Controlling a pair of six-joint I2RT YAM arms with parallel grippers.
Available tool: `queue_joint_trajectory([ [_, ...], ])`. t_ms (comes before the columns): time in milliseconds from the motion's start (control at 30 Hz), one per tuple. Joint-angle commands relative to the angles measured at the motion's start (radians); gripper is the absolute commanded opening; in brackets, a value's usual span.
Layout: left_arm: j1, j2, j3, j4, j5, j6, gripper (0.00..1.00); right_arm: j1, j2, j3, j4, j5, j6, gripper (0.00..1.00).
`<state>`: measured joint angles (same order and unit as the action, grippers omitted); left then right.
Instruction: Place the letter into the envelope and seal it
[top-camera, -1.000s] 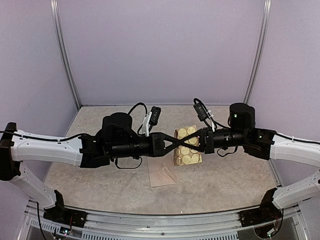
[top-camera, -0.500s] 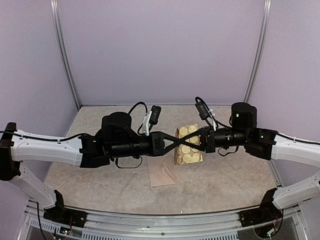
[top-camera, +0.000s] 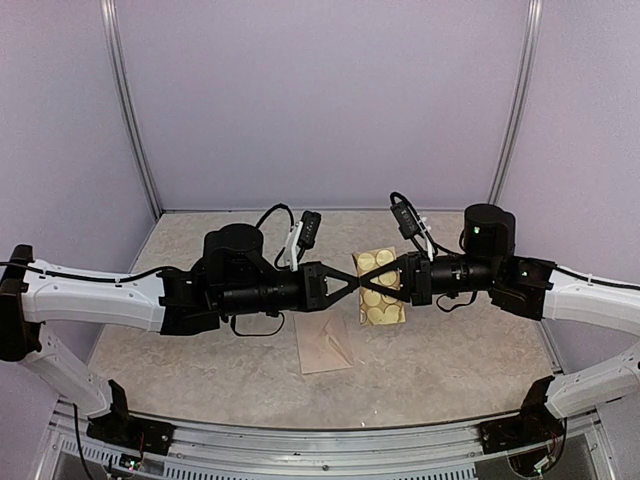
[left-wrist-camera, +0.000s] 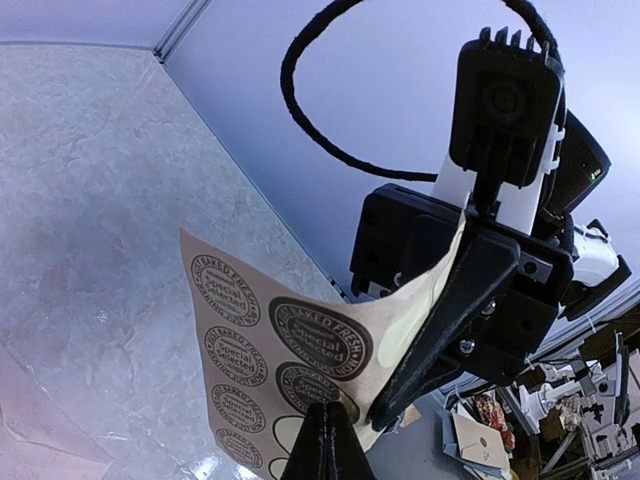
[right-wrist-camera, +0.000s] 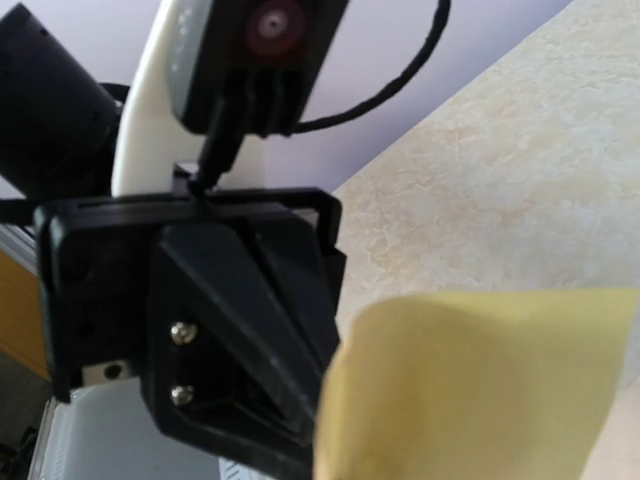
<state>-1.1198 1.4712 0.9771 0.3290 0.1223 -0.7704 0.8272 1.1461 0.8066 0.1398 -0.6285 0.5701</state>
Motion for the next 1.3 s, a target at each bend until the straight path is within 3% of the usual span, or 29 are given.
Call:
queue_joint_trajectory([
  [0,0.006,0.003,0.012,-0.019,-0.030,0.002,0.00,0.013,-0.028,0.001,0.069,-0.051,0.006,0.00],
  [867,0.016,-0.116,-0.105,-0.021,-0.101,-0.016,0.00,0.009,-0.049,-0.003,-0.020,0.123,0.010,0.00],
  [1267,0.040,-0.213,-0.173,-0.029,-0.099,0.008,0.00,-0.061,-0.074,-0.075,-0.008,0.204,0.097,0.00],
])
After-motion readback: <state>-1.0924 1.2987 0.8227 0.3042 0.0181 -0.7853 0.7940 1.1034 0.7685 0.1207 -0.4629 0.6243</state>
